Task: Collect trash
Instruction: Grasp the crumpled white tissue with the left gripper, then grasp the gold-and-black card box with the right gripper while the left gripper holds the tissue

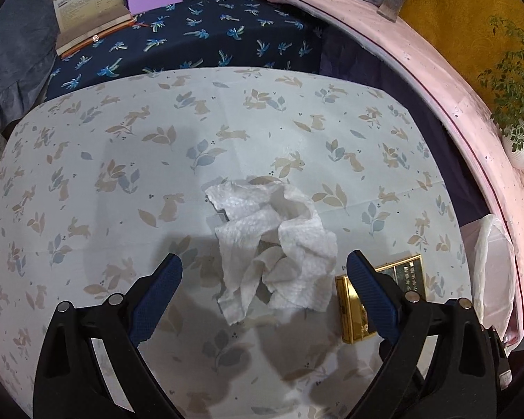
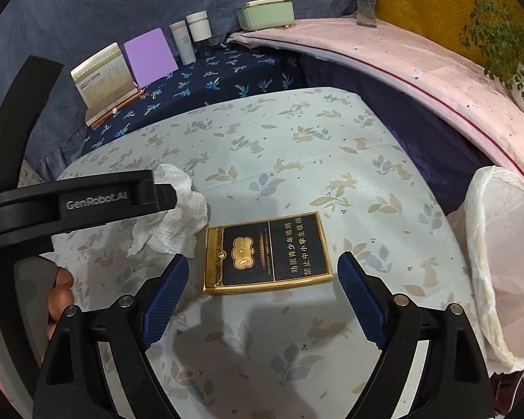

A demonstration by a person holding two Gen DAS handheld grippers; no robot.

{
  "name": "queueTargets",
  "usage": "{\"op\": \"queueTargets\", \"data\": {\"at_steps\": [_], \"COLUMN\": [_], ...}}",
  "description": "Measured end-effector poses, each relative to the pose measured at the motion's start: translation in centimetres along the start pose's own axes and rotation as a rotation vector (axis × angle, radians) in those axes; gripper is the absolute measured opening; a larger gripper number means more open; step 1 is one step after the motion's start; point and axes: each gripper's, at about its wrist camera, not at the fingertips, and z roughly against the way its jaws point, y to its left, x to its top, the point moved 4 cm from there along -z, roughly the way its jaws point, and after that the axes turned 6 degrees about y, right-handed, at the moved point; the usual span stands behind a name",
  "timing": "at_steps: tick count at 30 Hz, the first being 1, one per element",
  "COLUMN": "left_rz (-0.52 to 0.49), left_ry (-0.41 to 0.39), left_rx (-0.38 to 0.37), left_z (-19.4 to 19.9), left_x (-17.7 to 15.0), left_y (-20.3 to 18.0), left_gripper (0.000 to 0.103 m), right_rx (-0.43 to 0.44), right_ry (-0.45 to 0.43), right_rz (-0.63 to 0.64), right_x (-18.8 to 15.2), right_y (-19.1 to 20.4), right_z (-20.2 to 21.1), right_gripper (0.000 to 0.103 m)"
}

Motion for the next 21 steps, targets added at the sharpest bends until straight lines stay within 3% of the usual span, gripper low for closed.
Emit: {"op": "queueTargets", "data": {"at_steps": [2, 4, 10, 13, 21], "left_rz": [-0.002, -0.006, -0.037, -0.032, -0.101], "left_ry": [0.021, 0.051, 0.062, 0.066, 0.087], "left_rx": [-0.010, -0.027, -0.046, -0.058, -0.077], "left_z": [-0.8, -1.6, -2.1, -1.9, -1.7], "left_x": [0.1, 0.0, -0.4, -0.7, -2.1], "left_y": [0.0, -0.1, -0.5, -0.6, -1.4], "left_gripper": [0.079, 0.062, 0.032, 0.023, 0.019], "right_rx": [-0.005, -0.009, 0.006, 0.010, 0.051], "right_ry": [0.001, 0.005, 0.014, 0.028, 0.064], "right_rz": [0.002, -0.001, -0.026, -0.035, -0.051], "right_x": [0.0, -0.2, -1.3, -1.8, -2.9], "right_y": [0.1, 0.1, -0.1, -0.1, 0.4], "right_z": [-0.2, -0.4, -0.1, -0.4, -1.2], "right_gripper": [0.084, 0.084, 0.084, 0.084, 0.084]}}
